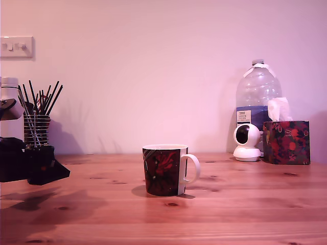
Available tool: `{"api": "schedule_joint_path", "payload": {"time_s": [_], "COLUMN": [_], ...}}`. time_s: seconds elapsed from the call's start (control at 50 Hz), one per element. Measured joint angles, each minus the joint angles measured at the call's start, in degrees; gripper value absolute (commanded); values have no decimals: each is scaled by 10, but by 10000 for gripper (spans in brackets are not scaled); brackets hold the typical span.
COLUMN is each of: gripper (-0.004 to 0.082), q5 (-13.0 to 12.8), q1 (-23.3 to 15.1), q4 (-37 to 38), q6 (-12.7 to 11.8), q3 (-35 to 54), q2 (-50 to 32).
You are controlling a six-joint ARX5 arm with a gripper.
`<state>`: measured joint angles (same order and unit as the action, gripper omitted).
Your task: Pick up the coffee capsules from the table one by one and drop them inside the nearest coffee cup
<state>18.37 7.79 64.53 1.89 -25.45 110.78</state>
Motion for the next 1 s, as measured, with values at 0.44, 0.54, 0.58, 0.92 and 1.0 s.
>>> {"api": "schedule_joint_path", "payload": {"time_s": [0.44, 0.54, 0.58, 0.92, 1.0], "gripper": [519, 519, 519, 519, 519], "q5": [-3, -3, -3, -3, -3], "q1": [0, 0, 0, 0, -1], "q4": [-19, -19, -19, 7, 14], "q6": [-2, -2, -2, -32, -33], "q3": [0, 0, 0, 5, 16], "q2": [-1, -1, -1, -1, -1]}}
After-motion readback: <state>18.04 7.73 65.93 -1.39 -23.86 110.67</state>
